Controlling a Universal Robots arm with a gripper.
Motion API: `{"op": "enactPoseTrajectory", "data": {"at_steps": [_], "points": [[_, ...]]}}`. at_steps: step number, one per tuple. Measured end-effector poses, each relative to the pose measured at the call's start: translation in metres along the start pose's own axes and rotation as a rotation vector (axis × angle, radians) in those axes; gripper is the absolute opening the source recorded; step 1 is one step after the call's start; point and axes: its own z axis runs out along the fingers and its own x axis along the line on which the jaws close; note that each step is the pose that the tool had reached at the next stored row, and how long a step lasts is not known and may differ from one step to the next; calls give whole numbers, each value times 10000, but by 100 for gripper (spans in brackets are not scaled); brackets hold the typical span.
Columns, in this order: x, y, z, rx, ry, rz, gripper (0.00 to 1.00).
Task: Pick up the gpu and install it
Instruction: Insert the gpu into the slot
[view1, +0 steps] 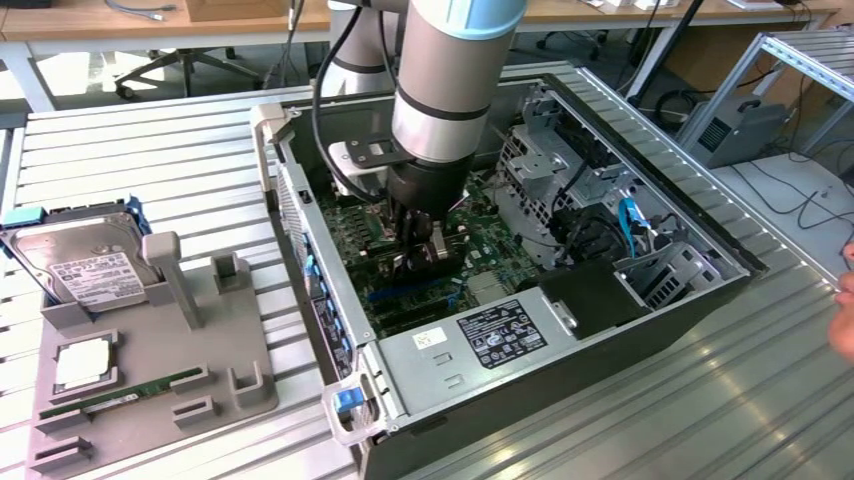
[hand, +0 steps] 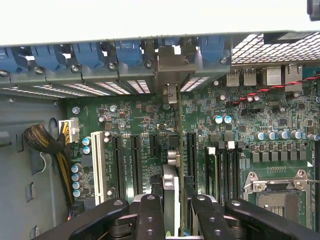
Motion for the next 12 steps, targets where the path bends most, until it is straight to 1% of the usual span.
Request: {"op": "enactPoseTrajectory", "data": {"at_steps": [12], "points": [[-15,1,-1,0,4,-91,27]]}}
